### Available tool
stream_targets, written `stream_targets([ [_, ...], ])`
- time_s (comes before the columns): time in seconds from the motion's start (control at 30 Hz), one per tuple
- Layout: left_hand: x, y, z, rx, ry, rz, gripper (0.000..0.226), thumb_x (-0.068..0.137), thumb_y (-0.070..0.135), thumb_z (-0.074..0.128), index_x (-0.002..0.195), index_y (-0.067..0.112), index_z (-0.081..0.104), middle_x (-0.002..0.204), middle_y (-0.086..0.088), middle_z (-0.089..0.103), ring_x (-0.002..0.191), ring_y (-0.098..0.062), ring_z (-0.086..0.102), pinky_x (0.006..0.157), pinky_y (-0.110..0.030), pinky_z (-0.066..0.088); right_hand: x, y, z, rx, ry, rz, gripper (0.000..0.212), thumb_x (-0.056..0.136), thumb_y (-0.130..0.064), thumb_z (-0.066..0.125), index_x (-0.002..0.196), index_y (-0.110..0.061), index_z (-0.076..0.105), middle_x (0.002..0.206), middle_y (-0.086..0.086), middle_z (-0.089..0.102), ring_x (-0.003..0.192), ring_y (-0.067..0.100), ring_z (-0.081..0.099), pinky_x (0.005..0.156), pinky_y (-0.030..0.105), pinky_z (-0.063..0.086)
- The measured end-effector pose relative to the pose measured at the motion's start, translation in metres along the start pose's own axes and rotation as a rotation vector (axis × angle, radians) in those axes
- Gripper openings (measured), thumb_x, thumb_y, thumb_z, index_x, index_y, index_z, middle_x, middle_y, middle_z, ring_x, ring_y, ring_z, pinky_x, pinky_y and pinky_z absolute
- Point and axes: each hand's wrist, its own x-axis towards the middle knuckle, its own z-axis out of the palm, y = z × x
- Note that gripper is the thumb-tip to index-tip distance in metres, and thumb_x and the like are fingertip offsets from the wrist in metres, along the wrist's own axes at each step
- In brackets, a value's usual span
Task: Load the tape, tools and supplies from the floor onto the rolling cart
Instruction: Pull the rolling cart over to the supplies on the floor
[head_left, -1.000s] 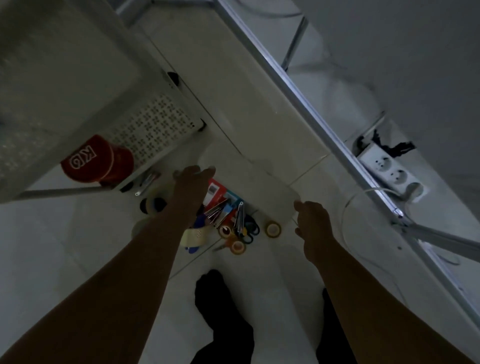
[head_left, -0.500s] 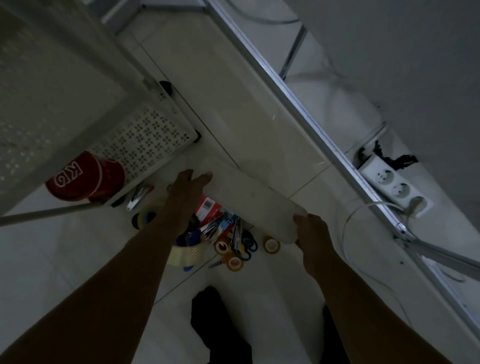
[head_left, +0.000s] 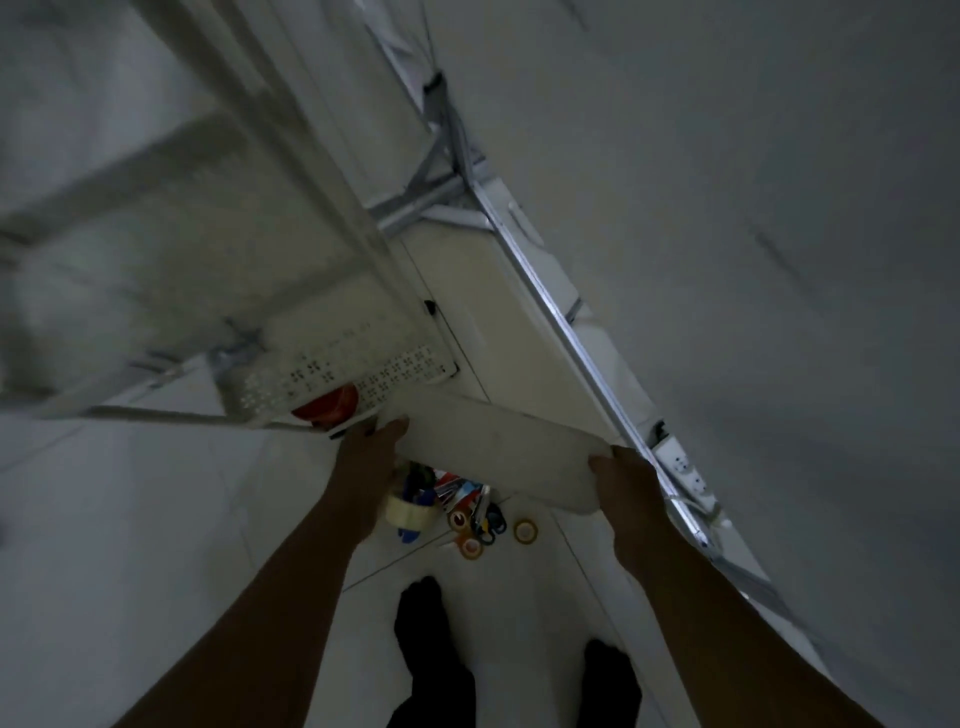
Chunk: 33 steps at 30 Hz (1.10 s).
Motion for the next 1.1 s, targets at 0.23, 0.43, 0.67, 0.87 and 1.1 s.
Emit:
stream_targets([
  [0.23,-0.155,0.072,-0.060,-0.162,0.081,0.050,0.035,0.097,0.027,0.054,0.130,0.018,0.052,0.115,-0.003,0.058,0.092,-0.016,0.057,0.080,-0.032,0.050,-0.137,-0.095,-0.054,-0.050,-0.059,-0.170,0.023,0.087,-0.006,0.049,0.104,-0.001,0.064,0.098,0.016,0.060,0.087,0.030,0.055,0.071,0.035,0.042],
  [0.43,-0.253,0.121,-0.121,-0.190,0.186,0.154,0.040,0.092,0.033,0.059,0.124,0.009,0.057,0.120,-0.007,0.061,0.108,-0.026,0.057,0.088,-0.038,0.049,-0.237,-0.169,-0.082,-0.131,-0.072,-0.383,0.026,0.079,0.002,0.048,0.096,0.007,0.067,0.097,0.025,0.066,0.077,0.033,0.059,0.064,0.029,0.040],
  [0.67,-0.338,0.179,-0.182,-0.293,0.340,0.344,0.025,0.087,0.026,0.062,0.105,0.008,0.059,0.108,-0.011,0.059,0.107,-0.035,0.059,0.094,-0.044,0.048,-0.349,-0.261,-0.088,-0.111,-0.071,-0.629,0.025,0.082,0.000,0.052,0.099,0.012,0.066,0.097,0.031,0.067,0.087,0.043,0.064,0.078,0.050,0.054],
  [0.87,-0.361,0.224,-0.226,-0.364,0.356,0.437,0.041,0.094,0.017,0.053,0.134,0.009,0.051,0.116,-0.008,0.057,0.099,-0.023,0.058,0.090,-0.039,0.050,-0.403,-0.328,-0.070,-0.066,-0.107,-0.749,0.023,0.086,-0.006,0.059,0.103,0.005,0.069,0.101,0.022,0.069,0.081,0.031,0.063,0.073,0.035,0.055],
  [1.1,-0.339,0.269,-0.276,-0.355,0.422,0.481,0.037,0.094,0.016,0.056,0.129,0.006,0.055,0.115,-0.010,0.058,0.102,-0.027,0.058,0.094,-0.044,0.052,-0.405,-0.387,-0.014,-0.078,-0.136,-0.765,0.025,0.085,-0.008,0.061,0.107,0.001,0.069,0.097,0.017,0.068,0.081,0.026,0.061,0.077,0.031,0.053],
])
